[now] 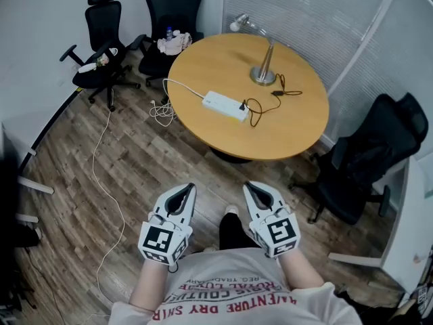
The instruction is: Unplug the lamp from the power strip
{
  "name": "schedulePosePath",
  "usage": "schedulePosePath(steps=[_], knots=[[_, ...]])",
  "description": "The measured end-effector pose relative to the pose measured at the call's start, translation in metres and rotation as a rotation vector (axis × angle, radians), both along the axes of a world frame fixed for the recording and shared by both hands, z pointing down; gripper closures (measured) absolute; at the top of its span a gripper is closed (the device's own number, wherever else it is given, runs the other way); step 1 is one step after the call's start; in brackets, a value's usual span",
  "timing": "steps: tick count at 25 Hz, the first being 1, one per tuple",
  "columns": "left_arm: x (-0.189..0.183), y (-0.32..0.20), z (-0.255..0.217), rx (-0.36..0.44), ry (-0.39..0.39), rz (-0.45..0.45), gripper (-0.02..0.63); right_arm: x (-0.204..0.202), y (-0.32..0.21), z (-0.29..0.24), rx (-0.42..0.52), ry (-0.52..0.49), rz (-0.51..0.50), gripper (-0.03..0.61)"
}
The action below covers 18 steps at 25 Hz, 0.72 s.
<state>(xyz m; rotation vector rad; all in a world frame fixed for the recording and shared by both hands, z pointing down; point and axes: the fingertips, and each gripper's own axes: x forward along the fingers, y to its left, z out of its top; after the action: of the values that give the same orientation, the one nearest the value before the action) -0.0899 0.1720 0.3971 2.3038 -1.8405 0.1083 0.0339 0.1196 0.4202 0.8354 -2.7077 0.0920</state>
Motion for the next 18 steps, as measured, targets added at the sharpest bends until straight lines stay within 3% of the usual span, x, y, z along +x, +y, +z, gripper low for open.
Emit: schedulePosePath(steps=[11,18], knots=[[0.005,-0.157,-0.020,0.029,-0.058,-0.040,0.586,-0.007,-0.168,0.001,-0.004,-0.033,-0.077,0.548],[0.002,-0.225,-0.003,-0.008,-0.055,-0.010,0.586,-0.005,-0.233,0.025,-0.061,-0.029,-0.044,0.548]])
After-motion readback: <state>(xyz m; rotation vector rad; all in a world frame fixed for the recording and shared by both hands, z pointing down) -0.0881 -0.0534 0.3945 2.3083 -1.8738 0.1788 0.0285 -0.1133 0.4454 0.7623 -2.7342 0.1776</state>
